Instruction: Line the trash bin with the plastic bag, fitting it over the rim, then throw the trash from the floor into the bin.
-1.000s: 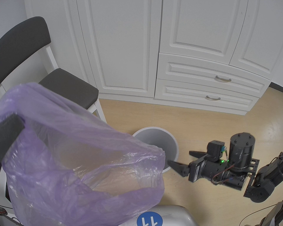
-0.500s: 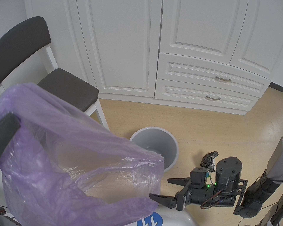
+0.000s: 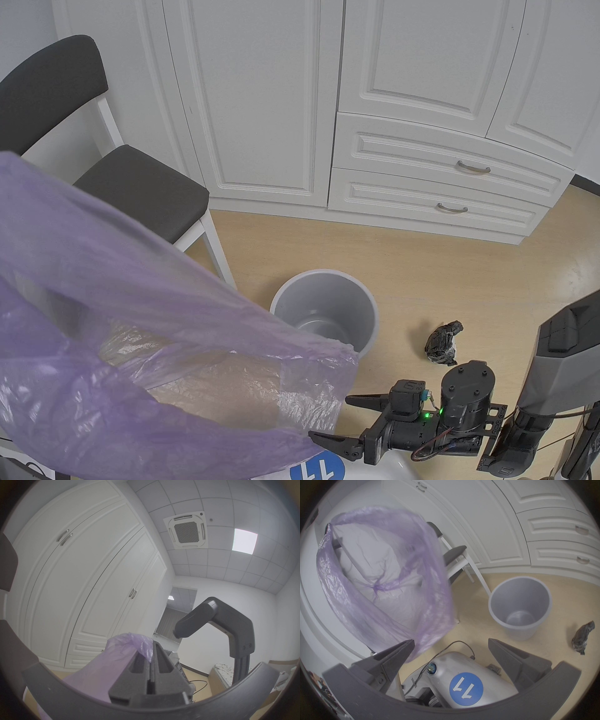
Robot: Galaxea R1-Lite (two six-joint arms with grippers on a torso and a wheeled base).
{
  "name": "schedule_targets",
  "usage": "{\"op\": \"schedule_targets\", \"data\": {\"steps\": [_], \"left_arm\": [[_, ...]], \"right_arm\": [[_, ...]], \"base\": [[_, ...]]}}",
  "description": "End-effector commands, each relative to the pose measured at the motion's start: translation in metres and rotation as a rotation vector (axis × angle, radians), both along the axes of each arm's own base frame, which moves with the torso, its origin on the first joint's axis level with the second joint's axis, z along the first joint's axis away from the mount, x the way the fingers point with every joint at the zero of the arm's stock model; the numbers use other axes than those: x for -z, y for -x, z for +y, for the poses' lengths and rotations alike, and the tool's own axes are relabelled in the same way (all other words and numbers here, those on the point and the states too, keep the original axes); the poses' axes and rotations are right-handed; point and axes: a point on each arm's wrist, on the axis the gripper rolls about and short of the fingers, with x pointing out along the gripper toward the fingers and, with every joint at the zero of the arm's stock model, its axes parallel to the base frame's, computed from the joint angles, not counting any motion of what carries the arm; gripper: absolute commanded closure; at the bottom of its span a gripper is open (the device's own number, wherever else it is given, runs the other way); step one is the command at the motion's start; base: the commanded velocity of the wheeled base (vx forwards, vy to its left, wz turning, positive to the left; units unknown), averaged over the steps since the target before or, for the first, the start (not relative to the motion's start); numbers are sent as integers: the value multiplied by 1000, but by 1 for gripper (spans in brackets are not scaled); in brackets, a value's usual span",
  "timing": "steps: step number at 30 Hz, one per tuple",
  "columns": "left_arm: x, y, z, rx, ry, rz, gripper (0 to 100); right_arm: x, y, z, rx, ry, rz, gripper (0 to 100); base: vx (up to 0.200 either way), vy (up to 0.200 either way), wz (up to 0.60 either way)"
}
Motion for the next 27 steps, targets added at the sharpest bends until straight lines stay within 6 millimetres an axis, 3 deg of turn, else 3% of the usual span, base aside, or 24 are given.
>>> {"op": "schedule_targets", "data": {"steps": [1,14,27], "left_arm": [[6,2,3,34,11,-26,100],[7,1,1,36,1,-30,100],[7,1,1,37,3,-31,100]], "right_arm": [[3,-3,3,12,-20,14,0],[-30,-17,18,155,-187,-48,0],[-18,-24,25,191,-170,-26,0]], "base": [[0,0,0],[0,0,0],[0,0,0]]}}
